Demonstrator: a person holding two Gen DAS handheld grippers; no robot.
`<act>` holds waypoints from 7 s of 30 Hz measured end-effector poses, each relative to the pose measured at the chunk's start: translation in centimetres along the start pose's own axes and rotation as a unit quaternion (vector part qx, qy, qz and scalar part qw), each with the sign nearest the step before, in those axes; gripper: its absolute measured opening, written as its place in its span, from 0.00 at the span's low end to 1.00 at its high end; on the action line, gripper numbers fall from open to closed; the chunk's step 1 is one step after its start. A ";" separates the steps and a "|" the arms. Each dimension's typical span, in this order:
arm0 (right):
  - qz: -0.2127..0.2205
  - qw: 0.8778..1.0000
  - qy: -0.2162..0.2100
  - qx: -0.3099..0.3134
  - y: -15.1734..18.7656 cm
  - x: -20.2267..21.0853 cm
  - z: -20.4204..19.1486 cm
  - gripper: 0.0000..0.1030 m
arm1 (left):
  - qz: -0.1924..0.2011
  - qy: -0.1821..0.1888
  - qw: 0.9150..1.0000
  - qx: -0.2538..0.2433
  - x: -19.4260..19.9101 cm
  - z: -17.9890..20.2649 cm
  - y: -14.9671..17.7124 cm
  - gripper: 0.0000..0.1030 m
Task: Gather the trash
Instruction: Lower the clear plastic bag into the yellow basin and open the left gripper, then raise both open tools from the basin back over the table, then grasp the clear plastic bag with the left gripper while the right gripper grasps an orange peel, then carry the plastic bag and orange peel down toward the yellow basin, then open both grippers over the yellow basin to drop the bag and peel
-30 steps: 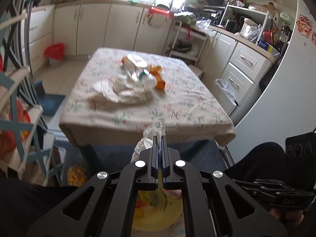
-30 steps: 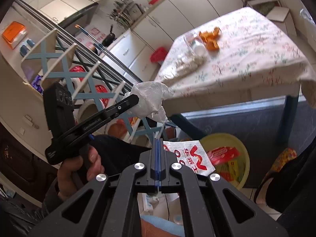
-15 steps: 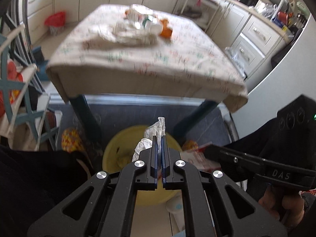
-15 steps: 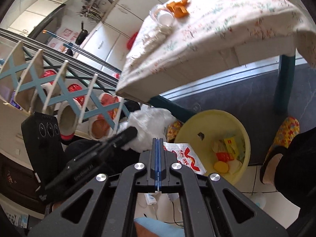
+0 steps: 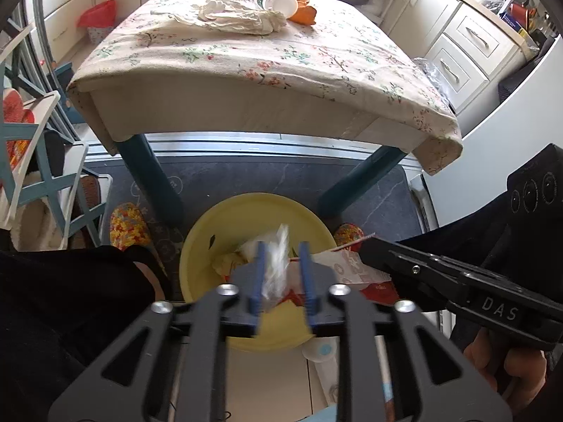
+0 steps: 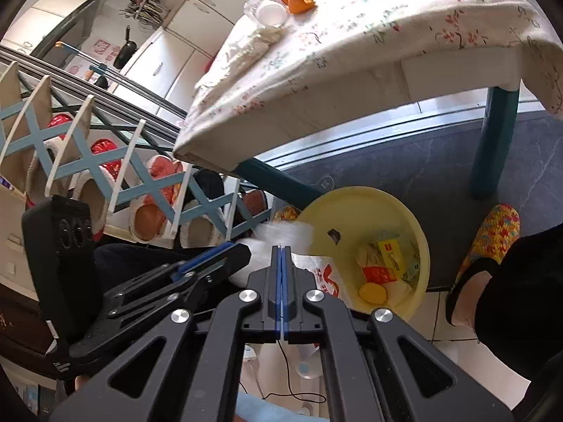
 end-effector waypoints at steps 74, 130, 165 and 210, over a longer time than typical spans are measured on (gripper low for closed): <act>0.173 0.969 0.081 0.159 -13.5 4.1 -5.3 0.58 | 0.165 -0.073 0.981 0.076 3.7 -6.0 -17.7 0.88; 0.098 0.974 0.124 0.164 -24.3 -1.8 -0.2 0.04 | 0.247 0.033 0.968 -0.002 4.1 -1.5 -23.6 0.04; 0.159 0.977 0.036 0.136 -12.7 5.1 -2.1 0.04 | 0.250 0.074 0.965 0.037 8.7 -2.8 -13.8 0.04; 0.017 0.988 0.026 0.149 -2.1 1.4 -3.0 0.04 | 0.123 0.052 0.991 -0.001 5.0 -0.2 -3.1 0.04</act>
Point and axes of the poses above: each gripper's, at about its wrist camera, not at the fingertips, and x roughly against the way its jaws point, z to its right, y to its underside, the point moved 4 cm from there along -x, roughly the way its jaws point, and after that the axes turned 7 degrees about x, right-handed, at the moved point
